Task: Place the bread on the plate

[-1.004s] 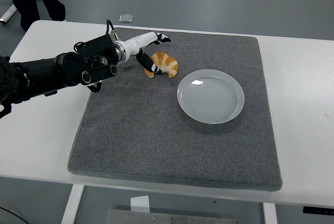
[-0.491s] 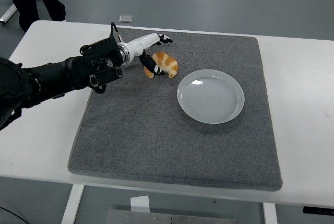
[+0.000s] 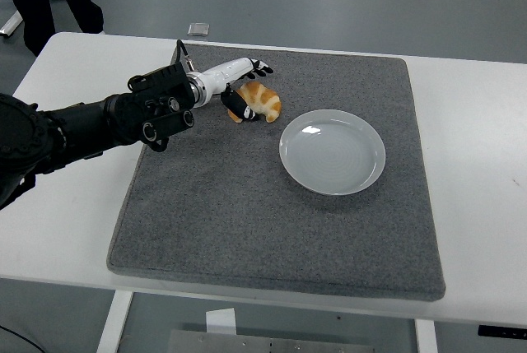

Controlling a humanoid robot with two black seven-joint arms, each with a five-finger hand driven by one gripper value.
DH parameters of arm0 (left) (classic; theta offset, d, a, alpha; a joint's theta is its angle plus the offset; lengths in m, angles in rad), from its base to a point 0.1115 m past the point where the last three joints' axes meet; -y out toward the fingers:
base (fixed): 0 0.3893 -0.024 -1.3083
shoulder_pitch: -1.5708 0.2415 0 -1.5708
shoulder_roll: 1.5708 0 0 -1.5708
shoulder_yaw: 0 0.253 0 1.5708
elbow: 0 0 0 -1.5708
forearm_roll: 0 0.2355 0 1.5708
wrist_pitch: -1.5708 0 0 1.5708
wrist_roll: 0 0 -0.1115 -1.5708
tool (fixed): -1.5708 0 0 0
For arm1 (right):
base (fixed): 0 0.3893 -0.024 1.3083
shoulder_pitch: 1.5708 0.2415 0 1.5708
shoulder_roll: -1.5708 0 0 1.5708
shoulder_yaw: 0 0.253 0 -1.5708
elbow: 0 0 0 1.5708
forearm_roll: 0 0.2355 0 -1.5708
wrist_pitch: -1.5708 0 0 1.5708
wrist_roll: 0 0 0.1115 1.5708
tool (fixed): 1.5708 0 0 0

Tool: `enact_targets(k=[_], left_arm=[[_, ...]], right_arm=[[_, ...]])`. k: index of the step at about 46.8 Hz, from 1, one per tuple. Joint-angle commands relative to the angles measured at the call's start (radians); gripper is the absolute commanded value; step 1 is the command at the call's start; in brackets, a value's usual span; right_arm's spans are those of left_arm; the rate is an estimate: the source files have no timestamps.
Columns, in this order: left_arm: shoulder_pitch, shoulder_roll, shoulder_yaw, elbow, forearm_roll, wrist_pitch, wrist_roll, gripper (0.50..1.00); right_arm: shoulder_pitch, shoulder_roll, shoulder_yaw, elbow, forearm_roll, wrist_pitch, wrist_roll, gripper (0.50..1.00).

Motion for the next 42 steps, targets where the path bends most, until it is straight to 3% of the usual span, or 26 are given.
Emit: enact_targets(k=[1,18,30,36,42], left_arm=[[0.0,0.0,0.0,-0.003,0.002,-0.002,0.0,0.902],[0.002,0.0,0.005,-0.008,0.003,-0.003,-0.001,0.851],[0.0,0.0,0.005,-0.008,0.014,-0.008,-0.003,0.69],[0.002,0.0,0.005,-0.008,0.048,-0.008,-0.003,0.5],[0.002,0.002,0.005,-0.006,0.06,-0.011,-0.003,0.5]], right_arm=[[0.0,0.0,0.0,0.0,0.0,0.001,0.0,0.952],[0.0,0.0,0.0,0.0,0.0,0.001,0.0,0.952],[0.0,0.0,0.0,0.0,0.0,0.0,0.0,0.952],[0.0,0.0,0.0,0.0,0.0,0.0,0.0,0.952],[0.0,0.0,0.0,0.0,0.0,0.0,0.0,0.952]])
